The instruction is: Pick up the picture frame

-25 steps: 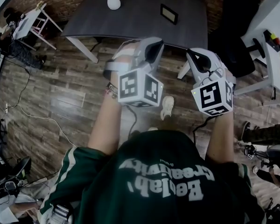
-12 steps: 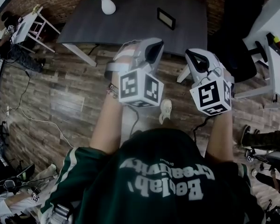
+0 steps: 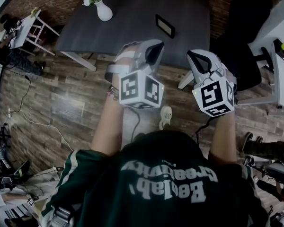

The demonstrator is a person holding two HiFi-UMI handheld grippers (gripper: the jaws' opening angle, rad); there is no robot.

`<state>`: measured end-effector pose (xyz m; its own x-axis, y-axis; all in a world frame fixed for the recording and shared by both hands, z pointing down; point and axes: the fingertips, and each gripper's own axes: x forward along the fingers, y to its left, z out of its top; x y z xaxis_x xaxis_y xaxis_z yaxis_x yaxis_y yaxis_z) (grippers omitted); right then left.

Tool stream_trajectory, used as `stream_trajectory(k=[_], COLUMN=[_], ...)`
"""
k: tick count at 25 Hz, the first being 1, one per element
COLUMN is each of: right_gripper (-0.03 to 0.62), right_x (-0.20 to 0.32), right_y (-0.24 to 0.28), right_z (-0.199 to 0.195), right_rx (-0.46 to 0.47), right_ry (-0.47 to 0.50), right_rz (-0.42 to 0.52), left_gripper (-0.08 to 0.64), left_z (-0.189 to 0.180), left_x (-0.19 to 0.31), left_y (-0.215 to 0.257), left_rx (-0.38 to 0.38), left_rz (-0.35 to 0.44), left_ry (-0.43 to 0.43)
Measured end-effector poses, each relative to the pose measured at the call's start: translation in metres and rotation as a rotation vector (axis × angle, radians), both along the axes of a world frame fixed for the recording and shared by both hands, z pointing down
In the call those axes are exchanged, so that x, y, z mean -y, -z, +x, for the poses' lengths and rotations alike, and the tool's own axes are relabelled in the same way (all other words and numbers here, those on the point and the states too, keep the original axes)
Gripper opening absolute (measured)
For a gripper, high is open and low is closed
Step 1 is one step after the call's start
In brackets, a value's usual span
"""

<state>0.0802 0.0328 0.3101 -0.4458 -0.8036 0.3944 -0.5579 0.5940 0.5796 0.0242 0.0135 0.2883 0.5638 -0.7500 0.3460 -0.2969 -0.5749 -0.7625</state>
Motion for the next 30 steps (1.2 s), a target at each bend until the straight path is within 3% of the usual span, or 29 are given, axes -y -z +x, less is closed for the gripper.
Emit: stream_trajectory(k=[16, 30], right_gripper=[0.006, 0.006], right_x=[0.106, 0.144], right_y=[-0.002, -0.017], right_z=[0.034, 0.043], right_rx=[0.012, 0.027], right_ry=[0.071, 0.095], right_rz=[-0.003, -0.026], left_gripper=[0.003, 0.003], left_z=[0.036, 0.043], left_x=[0.101, 0.140], left_y=[0.003, -0.012], left_rx=[0.014, 0.020], left_rz=[0.023, -0.002], left_ry=[0.068, 0.110])
